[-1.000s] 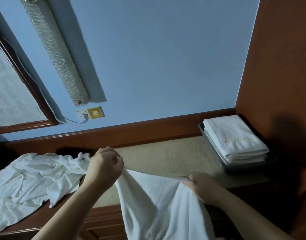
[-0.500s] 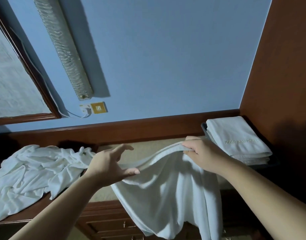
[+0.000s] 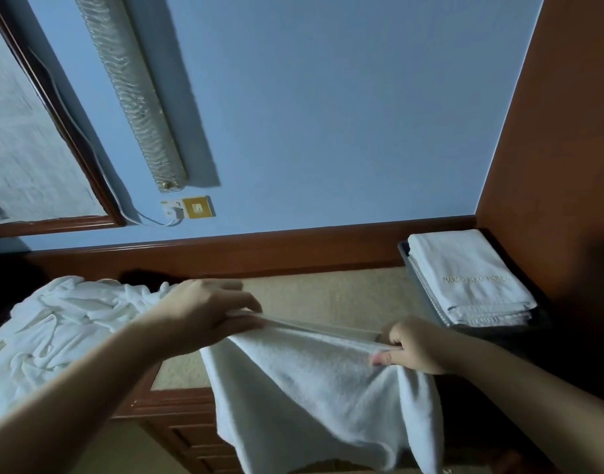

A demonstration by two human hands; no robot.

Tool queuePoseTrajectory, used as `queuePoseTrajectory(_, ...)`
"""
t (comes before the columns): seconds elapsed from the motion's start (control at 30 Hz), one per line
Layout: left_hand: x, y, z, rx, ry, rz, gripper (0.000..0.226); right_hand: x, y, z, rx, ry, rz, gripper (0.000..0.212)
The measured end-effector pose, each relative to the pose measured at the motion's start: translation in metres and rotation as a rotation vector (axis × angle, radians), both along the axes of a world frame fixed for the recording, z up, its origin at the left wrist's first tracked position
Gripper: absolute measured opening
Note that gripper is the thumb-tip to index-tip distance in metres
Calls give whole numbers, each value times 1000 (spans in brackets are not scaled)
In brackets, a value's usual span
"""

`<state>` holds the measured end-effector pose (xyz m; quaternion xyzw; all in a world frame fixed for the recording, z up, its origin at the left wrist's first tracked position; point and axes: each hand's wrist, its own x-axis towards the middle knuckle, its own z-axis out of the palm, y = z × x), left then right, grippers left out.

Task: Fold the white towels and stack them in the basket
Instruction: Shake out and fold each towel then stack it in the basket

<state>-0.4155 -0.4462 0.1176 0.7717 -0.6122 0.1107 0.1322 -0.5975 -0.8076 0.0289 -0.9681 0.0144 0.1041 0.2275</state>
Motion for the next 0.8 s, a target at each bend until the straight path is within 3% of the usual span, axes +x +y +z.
queuePoseTrajectory(0.1, -12, -6, -12, 73, -88, 49, 29, -1, -1, -25, -4, -257, -18, 56)
queuePoseTrajectory(0.2, -5, -3, -24, 46, -148, 153, 31, 4, -1, -36, 101, -485, -40, 22)
queuePoseTrajectory(0.23, -1, 0, -28, 52, -167, 175, 27, 5, 2, -32, 154, -497, -26, 15)
queuePoseTrajectory(0.27, 1, 3, -33, 65, -174, 189, 21, 6, 6, -25, 190, -482, -11, 20)
queuePoseTrajectory(0.37, 1, 14, -46, 118, -122, 241, 13, 7, 14, 0, 91, -453, 96, 64)
queuePoseTrajectory(0.47, -14, 14, -52, 143, -88, 359, 24, 14, 16, 12, -15, -462, 170, 44)
queuePoseTrajectory(0.57, -37, -3, -47, 58, -30, 557, 33, 15, 22, 17, -105, -487, 114, 24)
queuePoseTrajectory(0.7, -52, -21, -28, 12, -166, 495, 18, 9, 25, 11, -84, -498, 87, 13)
queuePoseTrajectory(0.8, -58, -22, -7, 93, -242, 369, 5, -4, 16, -29, -64, -468, 122, 14)
